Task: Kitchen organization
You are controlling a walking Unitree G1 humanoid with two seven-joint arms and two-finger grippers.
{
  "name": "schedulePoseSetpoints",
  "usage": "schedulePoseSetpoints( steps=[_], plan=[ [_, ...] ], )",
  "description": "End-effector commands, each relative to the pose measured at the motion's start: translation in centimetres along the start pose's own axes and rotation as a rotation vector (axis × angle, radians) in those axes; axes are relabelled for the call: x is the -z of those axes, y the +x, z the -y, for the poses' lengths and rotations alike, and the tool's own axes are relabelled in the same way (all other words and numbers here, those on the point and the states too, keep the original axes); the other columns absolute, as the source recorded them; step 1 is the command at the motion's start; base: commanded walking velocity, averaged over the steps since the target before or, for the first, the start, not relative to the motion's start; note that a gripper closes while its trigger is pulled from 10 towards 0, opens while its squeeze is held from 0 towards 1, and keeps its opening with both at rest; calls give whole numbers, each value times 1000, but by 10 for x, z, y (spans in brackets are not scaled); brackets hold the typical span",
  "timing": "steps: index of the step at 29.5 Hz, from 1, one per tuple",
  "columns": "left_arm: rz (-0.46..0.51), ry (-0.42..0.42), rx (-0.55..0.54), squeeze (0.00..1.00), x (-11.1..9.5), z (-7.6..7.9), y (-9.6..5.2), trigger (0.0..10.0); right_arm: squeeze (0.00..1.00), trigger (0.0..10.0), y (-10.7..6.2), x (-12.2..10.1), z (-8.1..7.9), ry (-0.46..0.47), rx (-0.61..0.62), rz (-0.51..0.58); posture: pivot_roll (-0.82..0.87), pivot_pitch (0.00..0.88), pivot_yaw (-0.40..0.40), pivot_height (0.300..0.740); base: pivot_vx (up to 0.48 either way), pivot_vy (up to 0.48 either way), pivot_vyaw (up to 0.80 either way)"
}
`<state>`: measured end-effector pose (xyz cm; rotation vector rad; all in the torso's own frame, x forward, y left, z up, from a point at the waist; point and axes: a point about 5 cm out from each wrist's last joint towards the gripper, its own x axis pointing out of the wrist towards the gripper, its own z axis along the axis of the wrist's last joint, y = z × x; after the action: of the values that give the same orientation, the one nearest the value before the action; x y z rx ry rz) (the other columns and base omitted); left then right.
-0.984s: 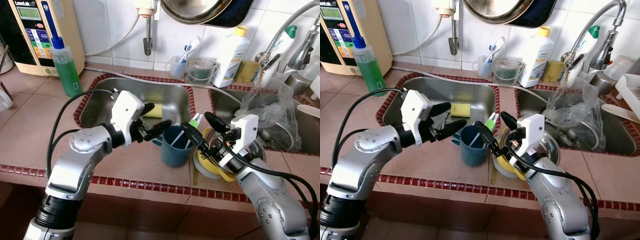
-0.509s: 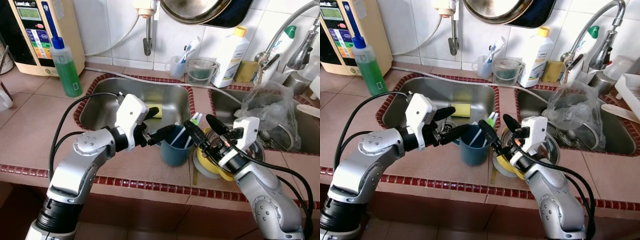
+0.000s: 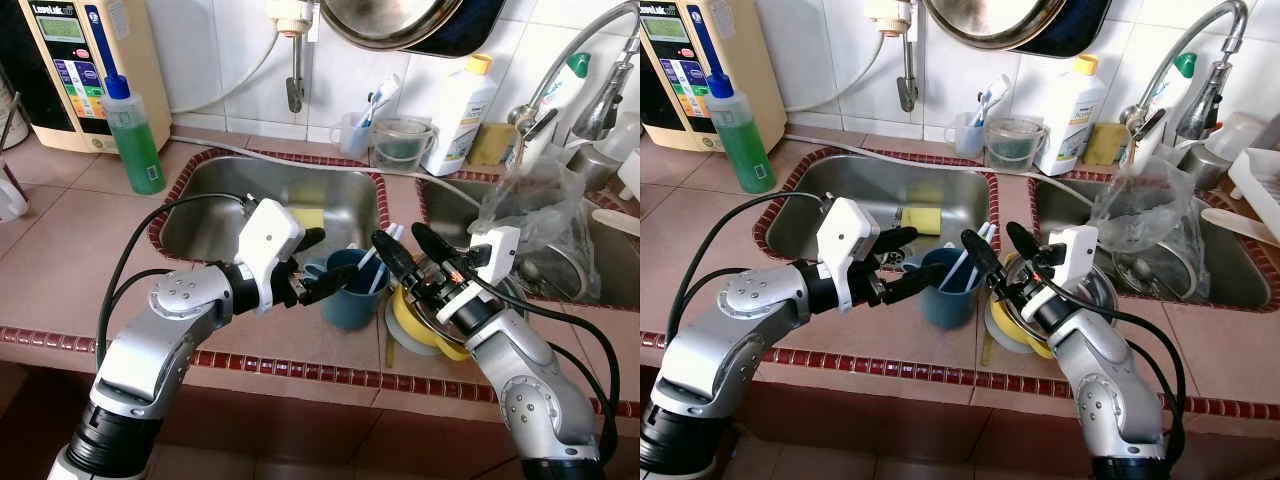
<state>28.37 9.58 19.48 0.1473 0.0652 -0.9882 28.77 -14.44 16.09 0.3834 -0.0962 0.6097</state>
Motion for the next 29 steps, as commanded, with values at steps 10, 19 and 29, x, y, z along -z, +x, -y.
schedulePoseSetpoints(
  steps=[10,19,29],
  plan=[
    [3,34,-26,0,-6,-6,-4,10000,0,6118,5,-5,10,93,-22,10,-8,0,-69,740,0,0,0],
    [19,68,-103,0,-15,-23,-14,10000,0,0,7,-4,11,215,-45,-11,0,0,-84,740,0,0,0],
    [23,70,-125,0,-15,-25,-16,10000,0,0,5,-6,11,266,-51,-33,1,3,-94,740,0,0,0]
  ],
)
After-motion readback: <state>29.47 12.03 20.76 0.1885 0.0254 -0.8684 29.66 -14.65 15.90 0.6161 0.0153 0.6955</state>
